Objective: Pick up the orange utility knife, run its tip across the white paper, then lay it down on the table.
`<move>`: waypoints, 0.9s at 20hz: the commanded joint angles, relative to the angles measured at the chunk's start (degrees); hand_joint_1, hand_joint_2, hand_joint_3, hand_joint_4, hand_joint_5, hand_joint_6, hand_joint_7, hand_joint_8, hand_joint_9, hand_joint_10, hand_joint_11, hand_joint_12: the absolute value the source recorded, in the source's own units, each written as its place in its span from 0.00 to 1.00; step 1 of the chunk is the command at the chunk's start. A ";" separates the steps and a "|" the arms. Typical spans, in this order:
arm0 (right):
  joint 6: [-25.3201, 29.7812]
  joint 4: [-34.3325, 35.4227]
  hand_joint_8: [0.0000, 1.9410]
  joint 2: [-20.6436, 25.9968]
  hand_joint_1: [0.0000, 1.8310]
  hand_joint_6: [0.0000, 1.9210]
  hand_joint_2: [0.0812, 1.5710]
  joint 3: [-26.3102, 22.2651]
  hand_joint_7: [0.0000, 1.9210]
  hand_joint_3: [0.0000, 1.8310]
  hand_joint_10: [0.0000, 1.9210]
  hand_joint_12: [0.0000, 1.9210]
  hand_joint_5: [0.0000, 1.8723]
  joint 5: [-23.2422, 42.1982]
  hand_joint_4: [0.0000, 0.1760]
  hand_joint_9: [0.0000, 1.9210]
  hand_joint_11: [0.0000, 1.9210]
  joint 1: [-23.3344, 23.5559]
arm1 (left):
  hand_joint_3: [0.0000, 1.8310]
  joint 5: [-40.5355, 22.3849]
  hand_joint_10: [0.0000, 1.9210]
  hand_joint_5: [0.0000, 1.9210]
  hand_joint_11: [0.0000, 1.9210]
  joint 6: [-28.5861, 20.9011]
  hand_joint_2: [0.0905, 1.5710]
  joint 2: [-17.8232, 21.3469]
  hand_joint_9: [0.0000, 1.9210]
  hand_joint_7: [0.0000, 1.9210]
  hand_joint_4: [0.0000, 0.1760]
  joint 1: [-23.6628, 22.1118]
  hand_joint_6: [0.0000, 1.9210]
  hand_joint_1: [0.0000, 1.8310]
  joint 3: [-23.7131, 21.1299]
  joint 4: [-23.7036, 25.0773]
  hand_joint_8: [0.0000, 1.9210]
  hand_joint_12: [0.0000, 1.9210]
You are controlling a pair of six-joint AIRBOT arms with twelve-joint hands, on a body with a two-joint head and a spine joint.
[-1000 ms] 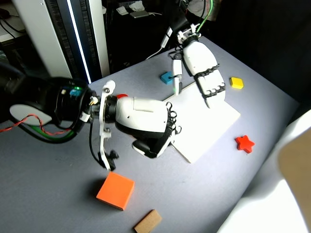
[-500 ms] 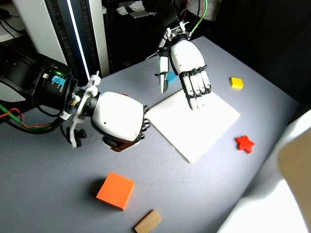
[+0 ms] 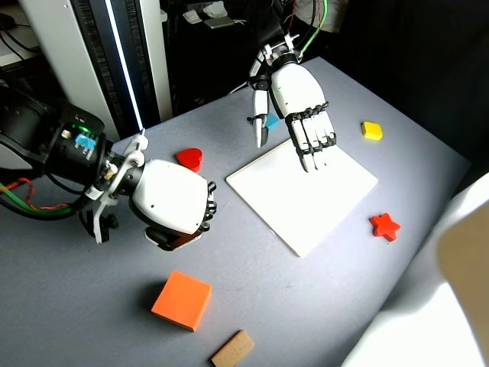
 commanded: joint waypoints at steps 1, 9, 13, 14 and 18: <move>0.46 -0.13 1.00 0.20 0.54 0.94 0.95 -0.03 0.65 0.00 1.00 1.00 0.28 8.31 0.00 0.74 0.75 0.50 | 0.00 -8.12 0.00 0.00 0.00 0.26 0.84 -0.12 0.01 0.02 0.00 -0.12 0.00 0.12 0.37 2.65 0.00 0.19; 5.03 -6.86 0.26 0.21 0.44 0.37 0.78 -0.11 0.13 0.00 0.51 0.84 0.05 10.83 0.00 0.05 0.01 -1.75 | 0.00 -10.74 0.00 0.00 0.00 3.05 0.84 -0.34 0.01 0.02 0.00 -0.83 0.00 0.13 0.51 -3.58 0.00 0.18; 4.85 -7.34 0.00 1.04 0.37 0.06 0.72 -0.58 0.05 0.00 0.10 0.21 0.01 11.25 0.00 0.01 0.00 -3.00 | 0.00 -10.78 0.00 0.00 0.00 3.19 0.84 -0.60 0.01 0.03 0.00 -1.06 0.00 0.13 -0.26 -3.88 0.00 0.20; 4.85 -7.34 0.01 1.31 0.34 0.01 0.72 -0.84 0.02 0.00 0.02 0.04 0.00 11.52 0.00 0.01 0.00 -3.26 | 0.00 -10.84 0.01 0.00 0.00 3.19 0.84 -0.60 0.02 0.03 0.00 -1.05 0.00 0.13 -0.39 -3.88 0.00 0.22; 4.94 -7.34 0.00 3.46 0.24 0.00 0.66 -2.94 0.00 0.00 0.00 0.00 0.00 12.85 0.00 0.00 0.00 -3.68 | 0.00 -10.89 0.00 0.00 0.00 3.19 0.84 -0.60 0.01 0.02 0.00 -0.95 0.00 0.13 -0.63 -3.88 0.00 0.19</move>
